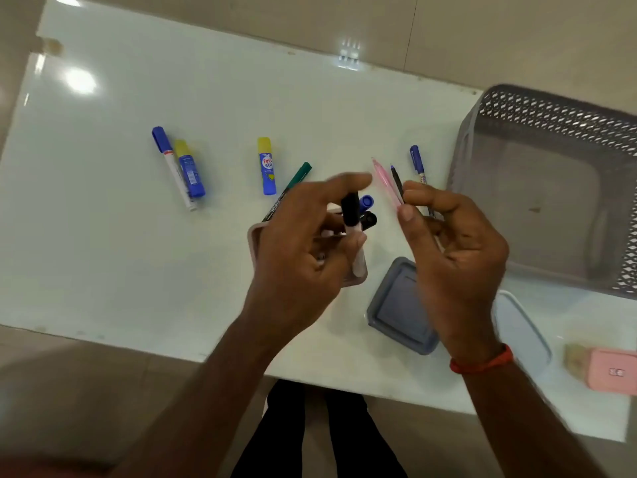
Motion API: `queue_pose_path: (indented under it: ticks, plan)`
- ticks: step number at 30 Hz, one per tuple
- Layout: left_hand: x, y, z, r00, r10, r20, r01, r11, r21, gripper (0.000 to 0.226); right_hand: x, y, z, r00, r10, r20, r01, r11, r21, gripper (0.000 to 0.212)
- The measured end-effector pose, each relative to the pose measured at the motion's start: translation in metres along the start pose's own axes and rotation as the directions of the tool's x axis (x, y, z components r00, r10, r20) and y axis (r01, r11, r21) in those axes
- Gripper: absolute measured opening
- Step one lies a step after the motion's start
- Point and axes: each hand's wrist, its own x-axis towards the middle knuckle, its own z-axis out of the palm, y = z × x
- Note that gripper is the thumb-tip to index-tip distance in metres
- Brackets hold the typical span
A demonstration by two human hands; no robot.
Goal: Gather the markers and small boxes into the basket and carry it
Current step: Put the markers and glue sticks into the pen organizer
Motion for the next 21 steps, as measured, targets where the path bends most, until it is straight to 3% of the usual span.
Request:
queue_pose_path:
  ticks: [6, 9, 12, 15, 18, 21]
  plan:
    - [-0.005, -0.041, 0.007, 0.975, 0.114, 0.19, -0.173, 0.928, 0.331, 0.055, -0.008, 0.01, -0.008, 0.998, 0.055, 0.016, -0.054, 0.997, -0.051, 0.015]
    - [0.001, -0.048, 0.008, 0.969, 0.15, 0.198, -0.221, 0.885, 0.41, 0.059, -0.012, 0.009, -0.005, 0.998, 0.066, 0.016, -0.065, 0.996, -0.054, 0.014]
    - [0.013, -0.047, -0.002, 0.985, 0.16, 0.059, -0.169, 0.886, 0.432, 0.062, -0.013, 0.004, 0.001, 1.0, -0.001, 0.026, 0.003, 0.997, -0.08, 0.014]
    - [0.023, -0.042, -0.025, 0.985, 0.072, -0.159, -0.021, 0.954, 0.3, 0.051, -0.01, -0.005, 0.01, 0.988, -0.129, 0.087, 0.138, 0.985, -0.101, 0.014]
    - [0.035, -0.045, -0.06, 0.898, -0.078, -0.434, 0.137, 0.985, 0.107, 0.025, -0.001, -0.024, 0.021, 0.954, -0.266, 0.137, 0.284, 0.95, -0.13, 0.011]
    - [0.049, -0.073, -0.112, 0.82, -0.103, -0.563, 0.231, 0.96, 0.161, 0.008, 0.016, -0.045, 0.036, 0.901, -0.393, 0.186, 0.425, 0.886, -0.185, 0.008]
